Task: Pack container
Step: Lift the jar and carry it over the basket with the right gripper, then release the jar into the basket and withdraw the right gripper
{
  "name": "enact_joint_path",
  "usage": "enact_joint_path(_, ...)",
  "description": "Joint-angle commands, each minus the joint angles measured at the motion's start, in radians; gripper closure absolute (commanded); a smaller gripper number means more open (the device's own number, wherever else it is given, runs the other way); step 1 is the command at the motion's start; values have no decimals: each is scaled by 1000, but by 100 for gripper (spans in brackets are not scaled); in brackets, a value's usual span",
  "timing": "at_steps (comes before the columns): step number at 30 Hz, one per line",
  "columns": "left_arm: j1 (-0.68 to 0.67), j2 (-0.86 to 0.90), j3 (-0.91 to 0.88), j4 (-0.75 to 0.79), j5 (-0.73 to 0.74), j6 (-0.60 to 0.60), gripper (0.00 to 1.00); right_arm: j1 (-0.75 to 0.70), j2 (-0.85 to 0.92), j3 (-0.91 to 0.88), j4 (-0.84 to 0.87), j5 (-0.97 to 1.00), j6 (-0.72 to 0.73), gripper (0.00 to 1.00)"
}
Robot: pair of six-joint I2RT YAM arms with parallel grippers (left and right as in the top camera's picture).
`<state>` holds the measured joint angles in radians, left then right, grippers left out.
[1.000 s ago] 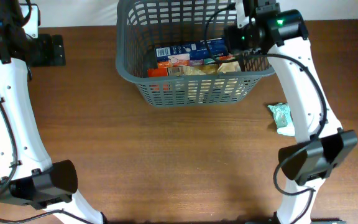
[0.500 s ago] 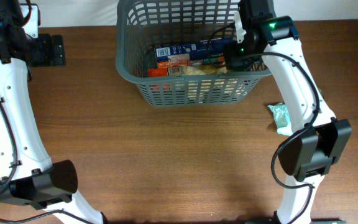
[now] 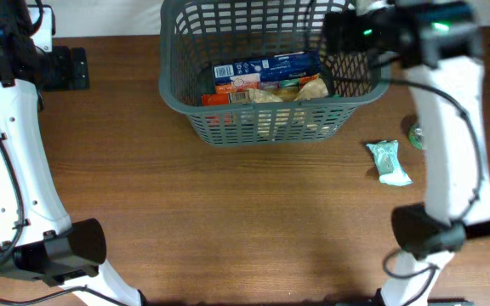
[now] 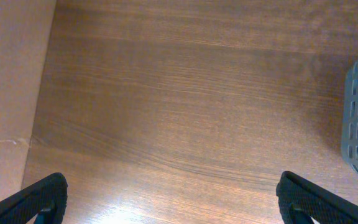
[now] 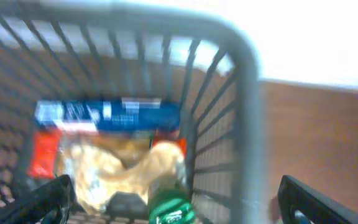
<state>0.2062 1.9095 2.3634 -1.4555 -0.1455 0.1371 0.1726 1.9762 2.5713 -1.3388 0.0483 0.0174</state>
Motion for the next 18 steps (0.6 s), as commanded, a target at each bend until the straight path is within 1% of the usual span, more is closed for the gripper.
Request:
enact_joint_path(1, 6, -6, -3, -1, 8, -10, 1, -79, -140, 65, -19, 16, -2, 1)
enact_joint_path(3, 6, -6, -3, -1, 8, -9, 1, -152, -192, 63, -42, 18, -2, 4)
enact_joint_path(7, 6, -6, -3, -1, 8, -10, 1, -364, -264, -13, -41, 16, 26, 5)
enact_joint_path(10, 6, -6, -3, -1, 8, -10, 1, -534, -282, -141, -9, -3, 89, 4)
enact_joint_path(12, 6, -6, -3, -1, 8, -10, 1, -616, -279, -263, 24, -31, 163, 7)
enact_joint_path(14, 6, -6, -3, -1, 8, -10, 1, -653, -270, -381, 65, -41, 219, 10)
enact_joint_path(15, 6, -6, -3, -1, 8, -10, 1, -659, -257, -449, 88, -37, 224, 10)
enact_joint_path(18, 6, -6, -3, -1, 8, -9, 1, -656, -208, -560, 133, -37, 224, 9)
